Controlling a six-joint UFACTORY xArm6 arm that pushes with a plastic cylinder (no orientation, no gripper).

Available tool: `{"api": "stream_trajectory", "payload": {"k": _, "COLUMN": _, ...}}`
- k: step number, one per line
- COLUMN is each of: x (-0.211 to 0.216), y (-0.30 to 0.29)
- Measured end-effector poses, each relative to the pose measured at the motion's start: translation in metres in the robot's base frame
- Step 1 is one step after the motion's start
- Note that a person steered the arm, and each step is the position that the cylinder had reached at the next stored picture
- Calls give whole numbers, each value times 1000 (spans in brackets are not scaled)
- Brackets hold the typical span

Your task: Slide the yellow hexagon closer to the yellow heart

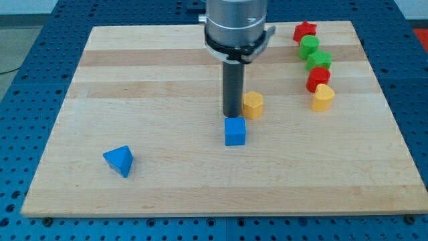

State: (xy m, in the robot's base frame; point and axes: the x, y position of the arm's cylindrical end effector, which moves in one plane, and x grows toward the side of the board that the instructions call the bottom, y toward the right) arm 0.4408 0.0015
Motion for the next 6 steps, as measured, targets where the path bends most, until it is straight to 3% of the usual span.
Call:
{"api": "stream_trajectory", "payload": {"k": 1, "x": -21, "y": -19}}
{"api": "stream_trajectory", "payload": {"k": 2, "x": -21, "y": 3}}
{"api": "stream_trajectory", "payload": {"k": 6, "x": 26, "y": 90}}
